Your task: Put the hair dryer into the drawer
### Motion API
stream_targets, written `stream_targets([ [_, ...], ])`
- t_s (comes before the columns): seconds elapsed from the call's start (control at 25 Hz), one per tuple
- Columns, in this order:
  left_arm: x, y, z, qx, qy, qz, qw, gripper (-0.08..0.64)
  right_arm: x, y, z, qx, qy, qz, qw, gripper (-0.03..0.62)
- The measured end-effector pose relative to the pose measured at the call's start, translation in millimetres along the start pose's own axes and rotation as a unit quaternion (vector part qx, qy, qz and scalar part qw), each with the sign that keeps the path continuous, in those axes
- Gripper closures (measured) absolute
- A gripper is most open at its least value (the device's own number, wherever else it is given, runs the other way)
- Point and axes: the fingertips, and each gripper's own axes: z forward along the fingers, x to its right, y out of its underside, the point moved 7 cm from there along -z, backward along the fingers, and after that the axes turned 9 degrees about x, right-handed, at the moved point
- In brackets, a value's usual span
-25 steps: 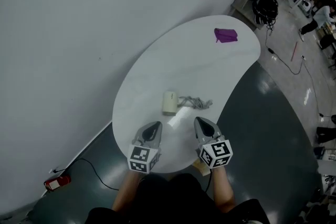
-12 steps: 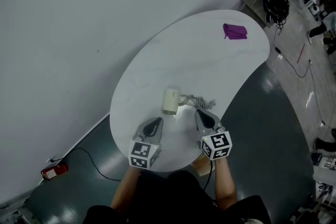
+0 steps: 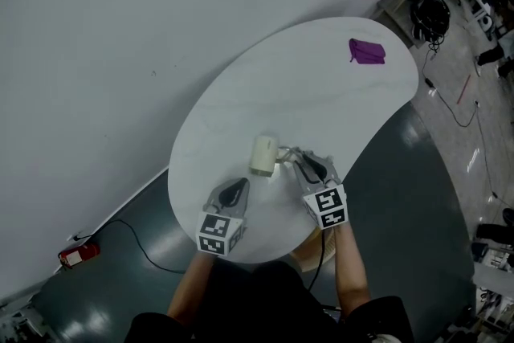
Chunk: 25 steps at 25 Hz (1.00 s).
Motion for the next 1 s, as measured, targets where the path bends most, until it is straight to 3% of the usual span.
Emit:
stream_targets([
  [0.2, -3, 5, -1, -0.009, -0.005, -0.006, 0.9999, 0.555, 5, 6, 19, -0.036, -0.046, -0.046, 0.997, 0.439],
  [0.48, -8, 7, -4, -0.005, -0.015, -0.008, 0.9998, 0.555, 7, 25, 45, -0.112, -0.093, -0.105, 0.984, 0.360],
  [1.0, -19, 13, -3, -0.012, -0.027, -0.020, 0.9993, 0.555, 10, 35, 62, -0.161, -0.158, -0.137, 0.965, 0.330],
])
